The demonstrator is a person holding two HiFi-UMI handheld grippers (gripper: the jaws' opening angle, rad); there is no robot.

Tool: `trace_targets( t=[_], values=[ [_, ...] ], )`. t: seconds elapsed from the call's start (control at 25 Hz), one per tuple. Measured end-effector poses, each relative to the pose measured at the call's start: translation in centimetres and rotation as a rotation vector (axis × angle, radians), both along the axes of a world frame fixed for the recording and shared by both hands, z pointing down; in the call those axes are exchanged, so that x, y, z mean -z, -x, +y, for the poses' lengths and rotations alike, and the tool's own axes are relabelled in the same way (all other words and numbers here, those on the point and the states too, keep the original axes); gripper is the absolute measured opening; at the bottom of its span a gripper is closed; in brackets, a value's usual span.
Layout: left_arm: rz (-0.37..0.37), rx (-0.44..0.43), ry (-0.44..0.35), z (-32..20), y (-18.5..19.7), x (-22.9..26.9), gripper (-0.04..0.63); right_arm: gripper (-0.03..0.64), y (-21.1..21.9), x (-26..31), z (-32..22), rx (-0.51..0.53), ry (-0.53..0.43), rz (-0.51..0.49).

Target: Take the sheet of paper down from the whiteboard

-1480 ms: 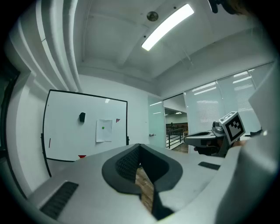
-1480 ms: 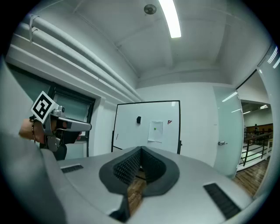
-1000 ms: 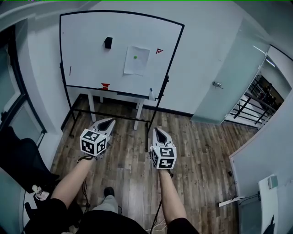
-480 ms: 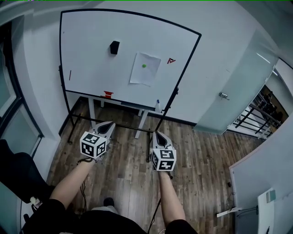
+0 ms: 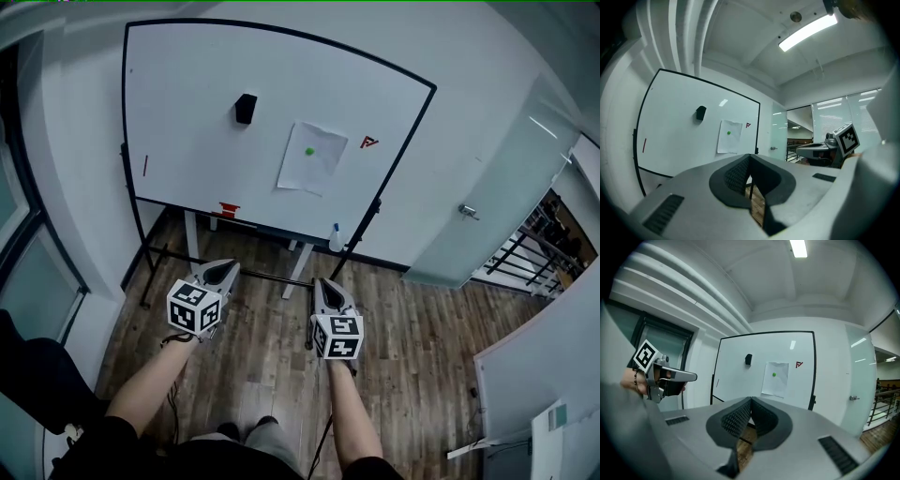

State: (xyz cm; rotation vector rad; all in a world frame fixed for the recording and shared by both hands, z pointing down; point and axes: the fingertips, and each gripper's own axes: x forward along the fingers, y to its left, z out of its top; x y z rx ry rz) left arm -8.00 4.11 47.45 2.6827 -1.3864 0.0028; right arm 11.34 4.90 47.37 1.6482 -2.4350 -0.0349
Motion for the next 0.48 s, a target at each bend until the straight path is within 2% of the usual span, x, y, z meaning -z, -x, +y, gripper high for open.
trace_targets(
  t=[0.48],
  values=[
    [0.004, -0.006, 0.013, -8.7, 0.1, -1.5, 0.021, 0.025, 0.5, -1.6, -9.5, 0.021, 0.006, 0.003]
  ],
)
